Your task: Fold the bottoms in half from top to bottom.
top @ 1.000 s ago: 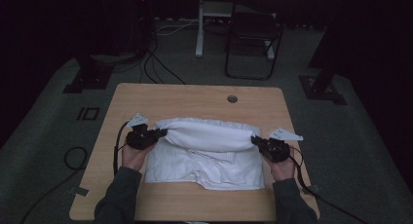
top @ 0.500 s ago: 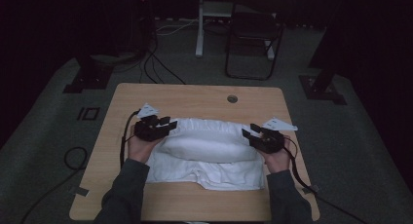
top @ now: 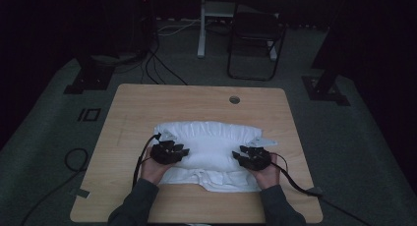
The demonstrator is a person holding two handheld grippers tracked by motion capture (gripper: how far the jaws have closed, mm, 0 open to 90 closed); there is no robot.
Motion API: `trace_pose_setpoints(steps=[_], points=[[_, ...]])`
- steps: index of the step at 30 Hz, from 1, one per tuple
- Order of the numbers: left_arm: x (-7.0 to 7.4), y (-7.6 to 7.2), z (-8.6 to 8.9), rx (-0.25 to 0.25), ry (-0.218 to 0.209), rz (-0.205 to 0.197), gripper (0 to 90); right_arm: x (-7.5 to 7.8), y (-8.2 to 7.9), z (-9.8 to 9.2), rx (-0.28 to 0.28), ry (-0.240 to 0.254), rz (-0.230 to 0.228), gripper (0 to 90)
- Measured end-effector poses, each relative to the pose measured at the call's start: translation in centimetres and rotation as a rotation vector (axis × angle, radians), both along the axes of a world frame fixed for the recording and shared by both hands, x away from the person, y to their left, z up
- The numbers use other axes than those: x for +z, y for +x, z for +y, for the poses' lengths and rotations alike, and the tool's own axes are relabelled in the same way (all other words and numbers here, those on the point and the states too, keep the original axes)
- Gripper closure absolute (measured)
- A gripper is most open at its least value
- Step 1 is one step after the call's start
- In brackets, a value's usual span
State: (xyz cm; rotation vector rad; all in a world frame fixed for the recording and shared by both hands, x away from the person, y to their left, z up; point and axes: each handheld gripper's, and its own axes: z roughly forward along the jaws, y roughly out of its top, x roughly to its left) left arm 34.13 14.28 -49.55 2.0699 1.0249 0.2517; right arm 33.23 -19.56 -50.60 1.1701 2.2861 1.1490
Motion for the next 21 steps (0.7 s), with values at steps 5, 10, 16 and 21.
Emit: trace_pose_setpoints(steps=[5,10,16,21], points=[[-1.4,-1.6,0.4,0.009,0.034,0.001,64.0,-1.2,-1.4,-0.6,0.004,-0.012,0.022,56.4],[-3.0,-2.5,0.0,0.015,0.088,-0.006,64.2,-2.8,-2.2,-0.8,0.006,-0.037,0.061,57.3],[-3.8,-2.8,-0.4,0.039,0.103,-0.047,64.3,-3.3,-2.2,-0.5,0.005,-0.053,0.049,57.5],[-3.2,-2.6,0.2,0.055,0.047,-0.055,54.3,-3.5,-2.2,-0.5,0.004,-0.048,0.040,57.5]])
